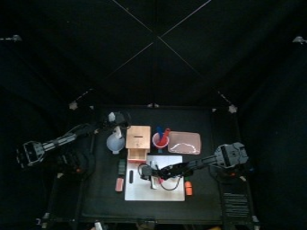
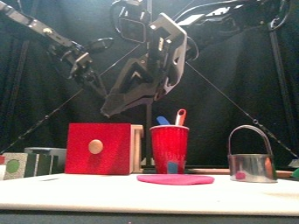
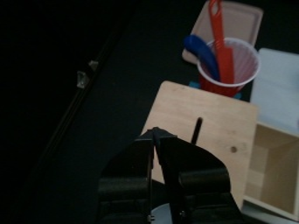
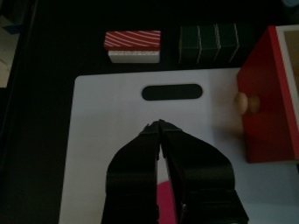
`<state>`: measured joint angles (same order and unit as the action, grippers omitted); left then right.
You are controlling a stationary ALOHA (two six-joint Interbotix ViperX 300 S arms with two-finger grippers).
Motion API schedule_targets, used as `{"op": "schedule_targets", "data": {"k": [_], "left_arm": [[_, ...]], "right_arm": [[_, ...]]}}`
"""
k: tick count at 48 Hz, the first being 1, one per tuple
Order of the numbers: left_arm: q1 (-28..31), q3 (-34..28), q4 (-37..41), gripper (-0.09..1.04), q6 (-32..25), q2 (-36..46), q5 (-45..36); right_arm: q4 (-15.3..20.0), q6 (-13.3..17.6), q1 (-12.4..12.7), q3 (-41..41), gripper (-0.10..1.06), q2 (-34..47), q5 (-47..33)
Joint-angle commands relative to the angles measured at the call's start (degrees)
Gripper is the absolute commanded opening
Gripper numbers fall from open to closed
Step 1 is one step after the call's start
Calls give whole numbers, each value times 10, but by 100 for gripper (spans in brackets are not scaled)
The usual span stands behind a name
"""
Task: Get the cutter from the drawer then cut the dough then place the extra dough in the bowl
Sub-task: Shut the drawer
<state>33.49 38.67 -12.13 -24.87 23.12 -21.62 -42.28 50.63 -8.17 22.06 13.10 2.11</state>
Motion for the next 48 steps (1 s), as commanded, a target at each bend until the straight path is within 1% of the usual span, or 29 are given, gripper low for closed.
{"op": "schedule_targets", "data": {"k": [1,10,14,18,23,26,32,33,37,44,48], "left_arm": [[13,-69,4,48,-22,-63,-33],[25,-178,-5,47,-86,-185,-116],[39,-223,-8,47,-110,-237,-158],[54,-263,-15,47,-128,-275,-191],[69,-294,-22,47,-148,-303,-225],[76,-306,-22,47,-162,-314,-243],[91,-317,-21,47,-183,-324,-273],[92,-318,-22,47,-185,-325,-279],[93,-317,-22,47,-188,-329,-295],[91,-311,-20,47,-196,-335,-301],[91,-308,-22,47,-203,-338,-301]], "right_arm": [[3,1,4,-25,35,-3,-9],[3,3,5,-42,26,20,-10],[10,5,4,-52,22,33,-7],[17,5,4,-57,19,41,0],[32,8,6,-67,18,47,27],[37,7,6,-76,18,49,48],[35,4,7,-107,18,55,109],[34,3,7,-116,18,56,127],[33,1,5,-143,18,61,161],[18,1,3,-170,18,78,178],[18,2,5,-174,18,88,184]]}}
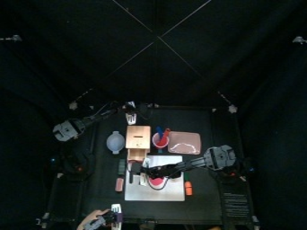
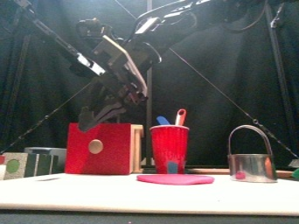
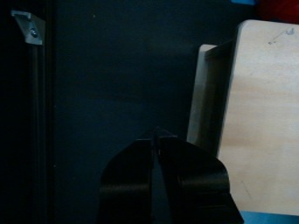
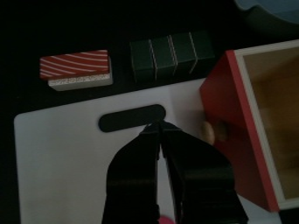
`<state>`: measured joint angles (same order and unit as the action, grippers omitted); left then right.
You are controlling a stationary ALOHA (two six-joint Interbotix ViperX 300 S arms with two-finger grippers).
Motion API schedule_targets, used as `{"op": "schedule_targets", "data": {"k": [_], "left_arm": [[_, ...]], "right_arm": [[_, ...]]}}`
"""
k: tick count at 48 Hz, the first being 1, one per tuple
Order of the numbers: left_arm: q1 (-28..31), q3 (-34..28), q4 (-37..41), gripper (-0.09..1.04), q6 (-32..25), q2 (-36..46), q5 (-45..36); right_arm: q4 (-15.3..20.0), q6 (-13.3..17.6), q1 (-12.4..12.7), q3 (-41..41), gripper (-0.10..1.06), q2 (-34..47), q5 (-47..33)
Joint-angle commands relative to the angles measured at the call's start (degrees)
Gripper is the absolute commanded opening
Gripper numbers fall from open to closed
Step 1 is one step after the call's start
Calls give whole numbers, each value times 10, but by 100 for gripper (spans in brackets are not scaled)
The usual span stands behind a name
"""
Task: Get the cutter from the drawer then cut the dough then place the extra dough in the bowl
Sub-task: Shut the drawer
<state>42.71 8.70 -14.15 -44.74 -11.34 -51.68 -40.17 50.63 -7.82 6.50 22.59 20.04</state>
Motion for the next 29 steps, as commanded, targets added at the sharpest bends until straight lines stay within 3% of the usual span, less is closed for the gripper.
{"op": "schedule_targets", "data": {"k": [1,29], "left_arm": [[-1,-10,-3,47,-5,5,0],[-11,-6,-43,47,-45,-15,19]], "right_arm": [[-4,2,2,-18,18,-5,6],[-7,1,22,-25,18,17,27]]}}
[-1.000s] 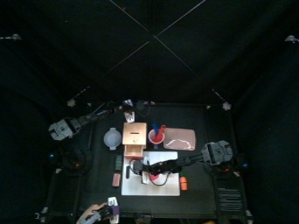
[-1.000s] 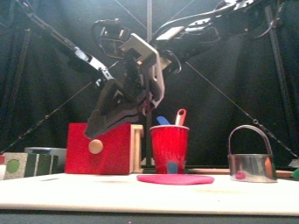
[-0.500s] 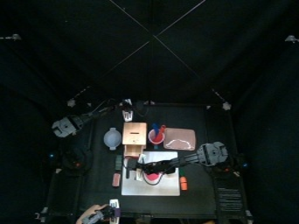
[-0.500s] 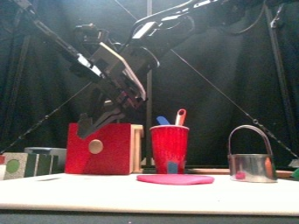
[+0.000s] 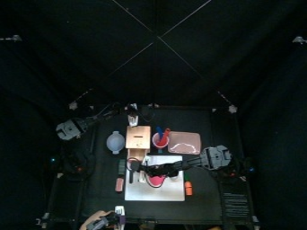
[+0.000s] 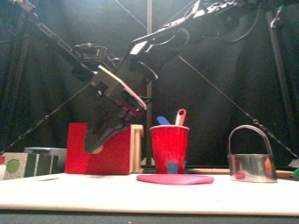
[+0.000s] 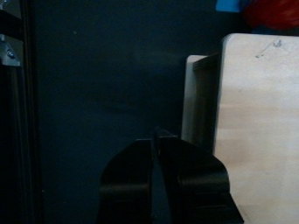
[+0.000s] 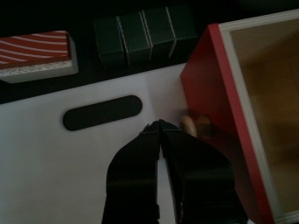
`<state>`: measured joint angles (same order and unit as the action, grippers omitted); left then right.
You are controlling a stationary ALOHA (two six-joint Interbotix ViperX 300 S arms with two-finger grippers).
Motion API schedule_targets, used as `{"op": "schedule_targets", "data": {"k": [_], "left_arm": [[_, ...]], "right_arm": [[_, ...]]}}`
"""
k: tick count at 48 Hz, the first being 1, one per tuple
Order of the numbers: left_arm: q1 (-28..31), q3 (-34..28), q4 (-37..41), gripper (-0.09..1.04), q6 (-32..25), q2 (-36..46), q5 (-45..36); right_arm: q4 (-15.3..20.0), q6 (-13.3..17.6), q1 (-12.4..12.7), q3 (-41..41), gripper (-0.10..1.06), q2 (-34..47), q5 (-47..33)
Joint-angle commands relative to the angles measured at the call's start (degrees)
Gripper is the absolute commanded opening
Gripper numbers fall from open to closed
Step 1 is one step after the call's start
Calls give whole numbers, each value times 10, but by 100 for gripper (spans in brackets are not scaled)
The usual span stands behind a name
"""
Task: Get the cutter from the drawer then cut the dough then place the extra dough in the bowl
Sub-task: Shut the drawer
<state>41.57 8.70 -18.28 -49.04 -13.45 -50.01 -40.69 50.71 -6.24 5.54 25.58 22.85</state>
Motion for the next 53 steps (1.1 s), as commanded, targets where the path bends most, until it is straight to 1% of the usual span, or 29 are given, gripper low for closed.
{"op": "schedule_targets", "data": {"k": [1,29,41,53], "left_arm": [[0,-7,-2,47,-3,6,2],[-26,4,-2,47,-7,4,2],[-26,7,-2,47,-6,5,-1],[-26,8,-1,47,-6,5,-2]], "right_arm": [[-2,0,6,-15,18,-12,-1],[-3,0,10,-11,18,-10,-1],[-4,-1,17,-7,18,-10,0],[-16,-1,25,-7,18,-11,4]]}}
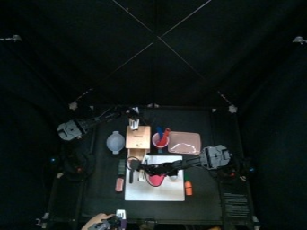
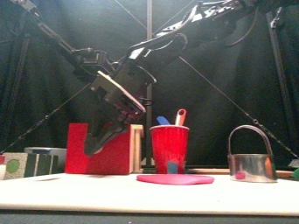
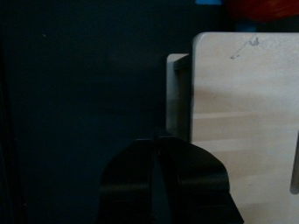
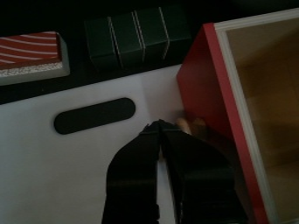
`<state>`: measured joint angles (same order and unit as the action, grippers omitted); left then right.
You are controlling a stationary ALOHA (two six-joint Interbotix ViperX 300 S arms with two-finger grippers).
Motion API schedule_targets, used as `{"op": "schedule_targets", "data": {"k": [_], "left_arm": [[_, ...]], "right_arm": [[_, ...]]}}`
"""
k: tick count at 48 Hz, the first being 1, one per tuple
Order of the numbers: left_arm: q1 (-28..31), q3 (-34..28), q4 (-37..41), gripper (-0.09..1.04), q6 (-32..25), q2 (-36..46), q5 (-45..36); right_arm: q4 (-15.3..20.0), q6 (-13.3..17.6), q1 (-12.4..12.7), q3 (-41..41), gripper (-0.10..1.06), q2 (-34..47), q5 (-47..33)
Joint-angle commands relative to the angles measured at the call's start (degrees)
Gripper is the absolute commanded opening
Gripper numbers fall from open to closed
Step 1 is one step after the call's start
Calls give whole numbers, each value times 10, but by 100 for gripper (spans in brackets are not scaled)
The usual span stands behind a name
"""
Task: Get the cutter from the drawer then cut the dough then place the extra dough in the bowl
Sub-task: Shut the drawer
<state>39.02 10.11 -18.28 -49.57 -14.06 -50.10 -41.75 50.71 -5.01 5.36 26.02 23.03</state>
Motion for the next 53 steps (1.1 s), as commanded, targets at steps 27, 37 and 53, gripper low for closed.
{"op": "schedule_targets", "data": {"k": [27,37,53], "left_arm": [[1,0,-1,47,-2,11,-3],[1,4,-2,47,-1,11,-3],[2,4,-1,47,-1,8,-3]], "right_arm": [[-30,-1,29,-5,18,-25,25],[-41,-1,39,-5,18,-27,25],[-54,-1,54,-4,18,-27,25]]}}
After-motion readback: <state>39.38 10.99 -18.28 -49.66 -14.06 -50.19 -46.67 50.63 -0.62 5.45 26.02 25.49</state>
